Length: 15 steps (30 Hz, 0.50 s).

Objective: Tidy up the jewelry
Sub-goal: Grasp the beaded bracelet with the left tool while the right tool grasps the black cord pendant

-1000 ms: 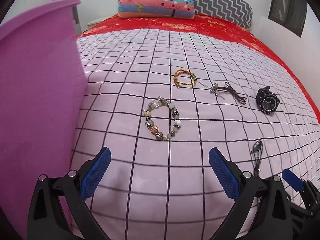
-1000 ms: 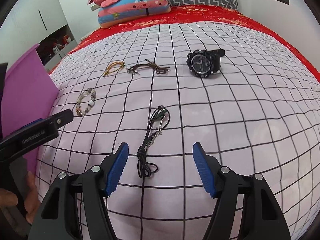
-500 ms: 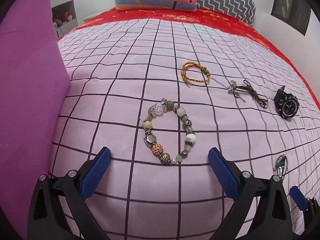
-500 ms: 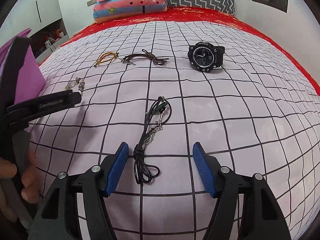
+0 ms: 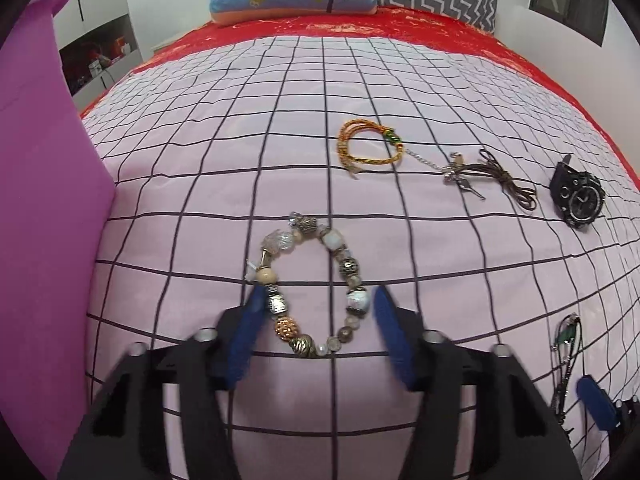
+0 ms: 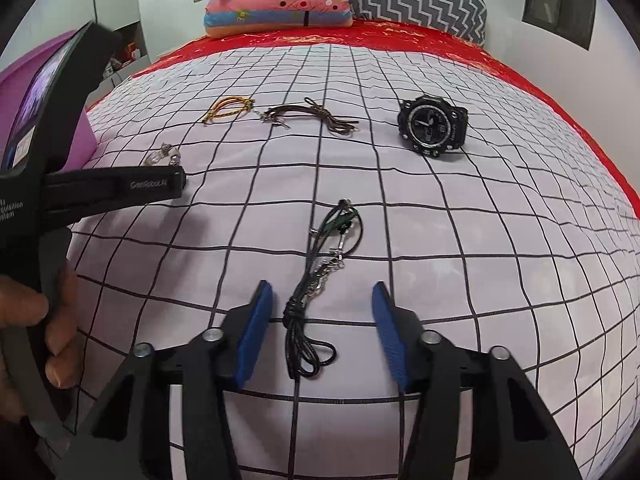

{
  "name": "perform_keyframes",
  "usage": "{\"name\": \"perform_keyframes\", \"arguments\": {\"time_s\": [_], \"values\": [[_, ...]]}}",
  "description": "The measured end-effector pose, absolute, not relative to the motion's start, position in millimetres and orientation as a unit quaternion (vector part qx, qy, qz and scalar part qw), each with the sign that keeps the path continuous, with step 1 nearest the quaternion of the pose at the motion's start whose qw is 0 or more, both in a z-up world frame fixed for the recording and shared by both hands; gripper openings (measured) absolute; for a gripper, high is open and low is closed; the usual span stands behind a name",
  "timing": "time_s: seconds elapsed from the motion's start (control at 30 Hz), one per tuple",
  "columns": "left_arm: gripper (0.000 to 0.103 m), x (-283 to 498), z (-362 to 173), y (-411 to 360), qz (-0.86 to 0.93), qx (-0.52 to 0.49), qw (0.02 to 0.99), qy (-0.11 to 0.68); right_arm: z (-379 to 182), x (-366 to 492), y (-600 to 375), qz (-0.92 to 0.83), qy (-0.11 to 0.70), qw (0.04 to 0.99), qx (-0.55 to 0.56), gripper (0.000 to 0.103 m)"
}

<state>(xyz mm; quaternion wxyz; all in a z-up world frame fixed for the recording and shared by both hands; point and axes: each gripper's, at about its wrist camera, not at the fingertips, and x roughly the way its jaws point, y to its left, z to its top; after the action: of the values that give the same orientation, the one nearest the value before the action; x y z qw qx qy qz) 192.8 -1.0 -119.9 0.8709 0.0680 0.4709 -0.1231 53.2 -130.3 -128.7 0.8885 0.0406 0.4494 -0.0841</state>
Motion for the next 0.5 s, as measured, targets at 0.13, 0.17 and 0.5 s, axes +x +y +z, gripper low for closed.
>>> {"name": "perform_keyframes", "arguments": {"time_s": [0.13, 0.17, 0.5], "values": [[0.017, 190, -118, -3, -0.13, 0.059, 0.869, 0.474, -129, 55, -126, -0.071, 0.454, 0.888, 0.034, 0.009], [0.017, 189, -117, 0, -0.135, 0.049, 0.868, 0.475, -128, 55, -126, -0.068, 0.454, 0.887, 0.036, 0.009], [0.015, 147, -105, 18, -0.16, 0.022, 0.857, 0.49, -116, 40, -135, -0.015, 0.454, 0.885, 0.097, 0.008]]}}
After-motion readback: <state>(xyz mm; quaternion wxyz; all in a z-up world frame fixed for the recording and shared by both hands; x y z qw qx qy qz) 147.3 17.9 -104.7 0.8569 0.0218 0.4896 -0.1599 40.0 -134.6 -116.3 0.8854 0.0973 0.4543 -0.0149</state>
